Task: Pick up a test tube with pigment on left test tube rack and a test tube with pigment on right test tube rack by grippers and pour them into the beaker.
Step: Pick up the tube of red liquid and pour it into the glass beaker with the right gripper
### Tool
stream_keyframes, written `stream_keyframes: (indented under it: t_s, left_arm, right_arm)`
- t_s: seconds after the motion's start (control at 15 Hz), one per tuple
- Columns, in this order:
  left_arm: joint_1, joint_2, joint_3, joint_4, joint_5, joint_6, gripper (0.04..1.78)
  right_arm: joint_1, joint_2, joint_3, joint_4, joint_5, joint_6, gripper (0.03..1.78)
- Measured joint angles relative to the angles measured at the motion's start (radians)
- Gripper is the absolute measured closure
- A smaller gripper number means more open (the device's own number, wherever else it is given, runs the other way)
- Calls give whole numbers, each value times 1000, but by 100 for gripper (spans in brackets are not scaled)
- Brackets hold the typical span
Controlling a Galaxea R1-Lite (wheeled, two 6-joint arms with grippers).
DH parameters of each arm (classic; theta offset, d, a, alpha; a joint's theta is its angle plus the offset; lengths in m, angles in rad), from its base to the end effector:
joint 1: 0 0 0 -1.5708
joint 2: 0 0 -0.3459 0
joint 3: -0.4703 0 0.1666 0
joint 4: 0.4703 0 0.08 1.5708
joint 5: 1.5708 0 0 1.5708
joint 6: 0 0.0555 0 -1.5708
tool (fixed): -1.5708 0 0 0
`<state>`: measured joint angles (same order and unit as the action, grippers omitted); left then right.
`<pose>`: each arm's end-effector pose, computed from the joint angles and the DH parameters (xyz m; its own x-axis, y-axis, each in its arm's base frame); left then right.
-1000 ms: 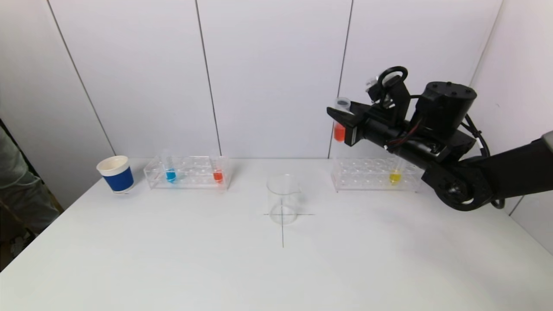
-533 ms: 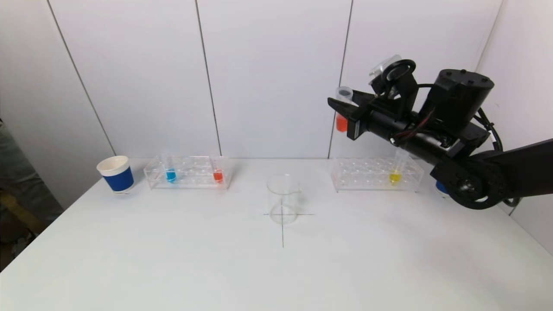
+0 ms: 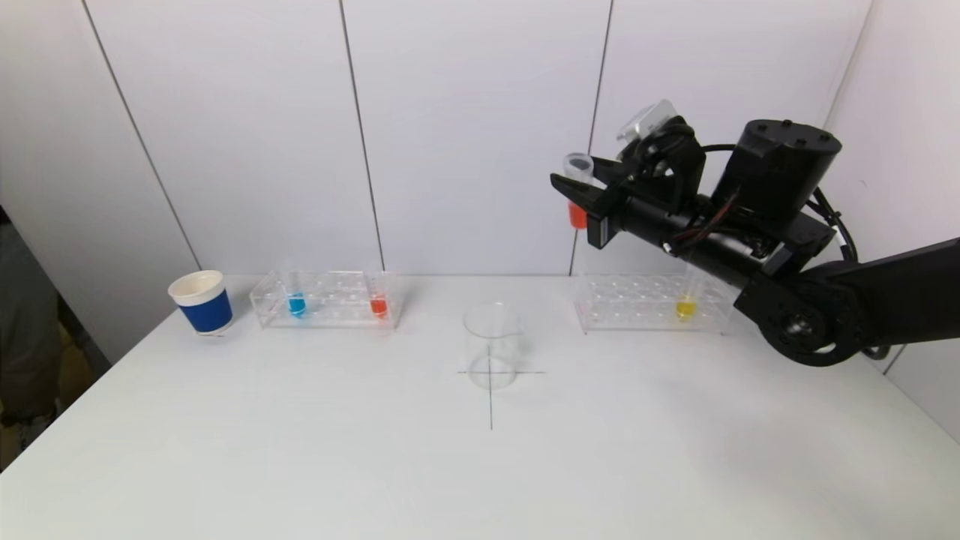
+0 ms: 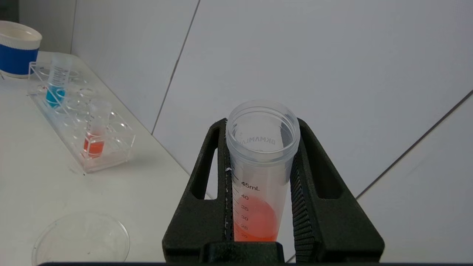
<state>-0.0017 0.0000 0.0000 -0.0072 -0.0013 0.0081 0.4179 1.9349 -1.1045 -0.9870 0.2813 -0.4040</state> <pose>-0.0619 0.0000 0.0765 1.0000 -0.0030 0.0072 0.0029 1.0000 0.0081 0.3692 0.1808 0.2853 0.7546 0.6388 0.1498 -0.5329 0.7299 -0.4281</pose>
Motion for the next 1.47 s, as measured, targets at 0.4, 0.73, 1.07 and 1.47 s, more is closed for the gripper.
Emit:
stream_keyframes:
  t_s: [0.4, 0.73, 1.07, 1.47]
  left_arm:
    - [0, 0, 0, 0, 0, 0, 6]
    - [0, 0, 0, 0, 0, 0, 6]
    - [0, 0, 0, 0, 0, 0, 6]
    - [0, 0, 0, 0, 0, 0, 6]
  right_arm:
    - [16, 42, -10, 3, 3, -111, 132]
    - [43, 89, -21, -2, -11, -167, 132]
    - [55, 105, -36, -3, -95, -215, 132]
    - [56, 127, -34, -8, -92, -314, 132]
